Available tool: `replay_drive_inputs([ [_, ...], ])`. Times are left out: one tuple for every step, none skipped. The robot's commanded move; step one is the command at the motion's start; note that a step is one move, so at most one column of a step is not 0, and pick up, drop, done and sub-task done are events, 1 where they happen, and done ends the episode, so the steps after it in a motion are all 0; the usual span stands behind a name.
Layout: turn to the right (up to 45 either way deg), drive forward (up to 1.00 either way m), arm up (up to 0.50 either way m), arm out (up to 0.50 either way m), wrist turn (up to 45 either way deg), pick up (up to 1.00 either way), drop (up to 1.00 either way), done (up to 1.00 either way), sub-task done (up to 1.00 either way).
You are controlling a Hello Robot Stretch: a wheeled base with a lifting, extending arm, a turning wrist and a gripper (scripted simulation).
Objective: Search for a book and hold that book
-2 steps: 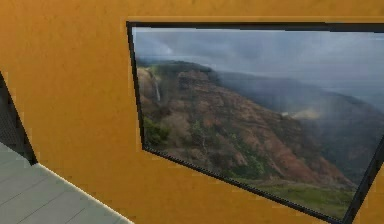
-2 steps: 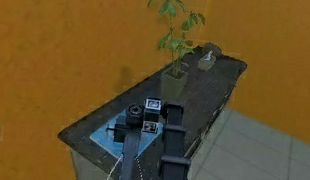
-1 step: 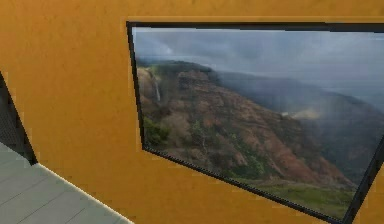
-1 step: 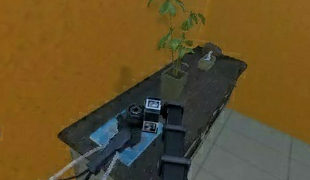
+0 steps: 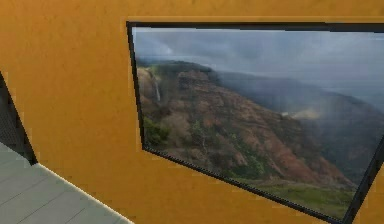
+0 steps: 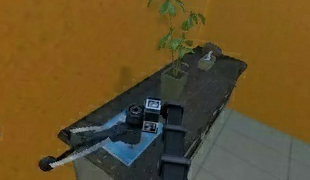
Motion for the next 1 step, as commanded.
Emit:
replay_drive_inputs([
  [0.0,0.0,0.0,0.0,45.0,0.0,0.0,0.0,0.0],
])
